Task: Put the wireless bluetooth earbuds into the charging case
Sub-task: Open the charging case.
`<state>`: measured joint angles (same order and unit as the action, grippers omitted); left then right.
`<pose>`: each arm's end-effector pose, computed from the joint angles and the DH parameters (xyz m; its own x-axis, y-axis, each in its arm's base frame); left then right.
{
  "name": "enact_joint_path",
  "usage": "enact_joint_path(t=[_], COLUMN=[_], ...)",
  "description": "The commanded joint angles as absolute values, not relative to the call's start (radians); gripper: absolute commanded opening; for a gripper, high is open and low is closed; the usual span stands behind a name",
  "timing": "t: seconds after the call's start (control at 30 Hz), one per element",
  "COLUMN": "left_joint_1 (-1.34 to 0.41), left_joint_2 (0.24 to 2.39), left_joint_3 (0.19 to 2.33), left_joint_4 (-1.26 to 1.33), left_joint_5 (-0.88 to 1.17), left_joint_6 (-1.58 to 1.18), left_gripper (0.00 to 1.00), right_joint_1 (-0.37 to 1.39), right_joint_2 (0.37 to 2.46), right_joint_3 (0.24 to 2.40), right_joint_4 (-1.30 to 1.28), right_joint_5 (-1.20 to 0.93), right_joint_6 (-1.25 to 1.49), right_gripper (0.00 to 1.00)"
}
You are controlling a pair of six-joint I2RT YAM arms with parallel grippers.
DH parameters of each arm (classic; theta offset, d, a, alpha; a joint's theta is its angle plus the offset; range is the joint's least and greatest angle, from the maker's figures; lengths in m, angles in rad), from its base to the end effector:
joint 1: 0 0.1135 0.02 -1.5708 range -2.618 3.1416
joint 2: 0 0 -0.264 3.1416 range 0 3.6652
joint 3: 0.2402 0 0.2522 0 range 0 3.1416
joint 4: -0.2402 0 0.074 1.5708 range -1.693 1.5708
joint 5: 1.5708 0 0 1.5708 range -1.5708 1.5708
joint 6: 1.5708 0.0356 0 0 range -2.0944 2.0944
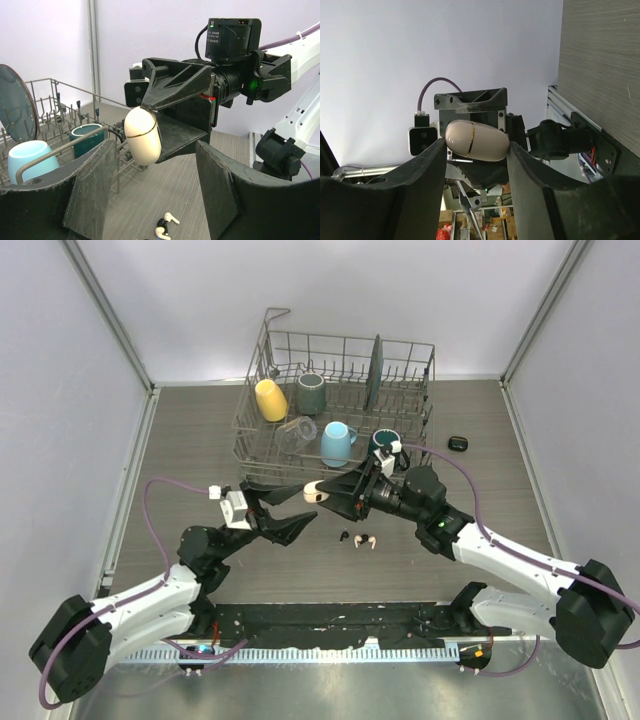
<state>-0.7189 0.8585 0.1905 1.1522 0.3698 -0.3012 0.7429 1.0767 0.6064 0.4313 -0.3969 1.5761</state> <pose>0.1208 -0.1228 0.2586 0.0810 -0.4384 -0.8951 0.9202 0.3779 -0.1019 0.1727 0.1773 0.2842 -0.9082 0.4181 0.0204 0.0335 0.0241 0.9991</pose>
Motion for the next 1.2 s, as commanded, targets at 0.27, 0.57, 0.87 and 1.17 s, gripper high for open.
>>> enact_joint_path(t=[0.27, 0.57, 0.87, 1.17], left_joint_1=[-0.721, -0.724, -0.733, -0.744], left_joint_2=[0.905, 0.905, 0.963, 1.005], left_joint_3=[0.264, 0.273, 0.285, 0.291], left_joint_4=[1.207, 1.213, 1.285, 1.374], left_joint_5=[0.403, 0.377, 0.371, 0.339], left_joint_6=[-0.264, -0.261, -0.307, -0.333], left_gripper=[0.67, 0.61, 0.54, 0.54], right_joint_1=[0.758, 0.767, 0.781, 0.787], right_joint_2=[1.092, 1.088, 1.086, 1.100], right_joint_3=[0.684, 0.677, 0.634, 0.606], right_joint_4=[0.474, 0.500, 0.632, 0.661], right_joint_5=[-0.457, -0.451, -0.413, -0.403], right_joint_6=[1.555, 1.555, 1.549, 1.534], right_gripper=[0.01, 0.01, 0.01, 0.01])
